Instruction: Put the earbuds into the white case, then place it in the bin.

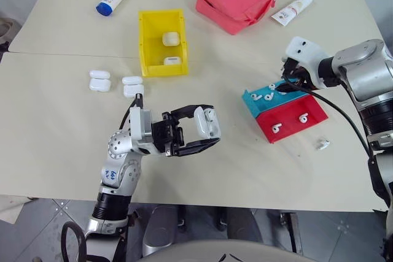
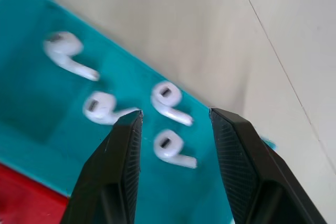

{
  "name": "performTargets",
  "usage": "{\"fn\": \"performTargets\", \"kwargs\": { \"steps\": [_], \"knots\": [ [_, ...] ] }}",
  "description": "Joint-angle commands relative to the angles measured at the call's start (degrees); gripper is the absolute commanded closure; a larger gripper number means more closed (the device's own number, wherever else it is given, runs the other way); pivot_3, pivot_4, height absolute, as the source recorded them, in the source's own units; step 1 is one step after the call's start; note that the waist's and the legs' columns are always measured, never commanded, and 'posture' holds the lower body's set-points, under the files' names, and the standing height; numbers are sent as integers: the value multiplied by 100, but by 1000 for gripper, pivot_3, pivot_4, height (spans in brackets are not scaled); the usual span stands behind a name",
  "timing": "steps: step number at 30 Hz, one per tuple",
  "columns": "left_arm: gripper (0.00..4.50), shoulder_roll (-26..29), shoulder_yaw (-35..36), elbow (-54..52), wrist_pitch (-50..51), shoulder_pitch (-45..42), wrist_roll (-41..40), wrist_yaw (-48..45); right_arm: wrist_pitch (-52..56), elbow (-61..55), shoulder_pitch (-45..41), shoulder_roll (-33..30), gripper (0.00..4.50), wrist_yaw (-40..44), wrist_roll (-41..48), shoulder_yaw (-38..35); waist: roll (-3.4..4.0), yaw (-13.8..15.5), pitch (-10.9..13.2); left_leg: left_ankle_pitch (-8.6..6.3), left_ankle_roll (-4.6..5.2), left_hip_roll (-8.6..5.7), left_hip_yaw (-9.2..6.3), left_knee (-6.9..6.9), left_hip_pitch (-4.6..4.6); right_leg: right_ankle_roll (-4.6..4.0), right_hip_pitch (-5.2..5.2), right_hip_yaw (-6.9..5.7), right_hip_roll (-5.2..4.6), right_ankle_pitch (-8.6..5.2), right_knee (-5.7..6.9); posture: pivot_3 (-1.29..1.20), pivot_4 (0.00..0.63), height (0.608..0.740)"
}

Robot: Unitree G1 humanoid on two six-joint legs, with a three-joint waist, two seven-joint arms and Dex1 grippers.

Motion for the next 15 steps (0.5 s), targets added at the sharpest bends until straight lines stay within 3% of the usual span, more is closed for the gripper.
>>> {"fn": "performTargets", "kwargs": {
  "steps": [1, 15],
  "knots": [
    [1692, -6, -66, -223, -88, 28, -5, 45, 15, 431, -241, 83, 2376, -156, -198, -209, 0, -8, 0, 0, 0, 0, 1, 0, 0, 0, 0, 1, 0, 0, 0, 0, 150, 740],
    [1692, 62, -74, -218, -60, -9, -36, 96, -107, 1433, -533, 373, 2376, -523, -455, -426, 1, -15, 0, 1, -1, 2, 6, -3, 0, 0, -5, 4, 1, 0, 2, 0, 150, 740]
  ]
}}
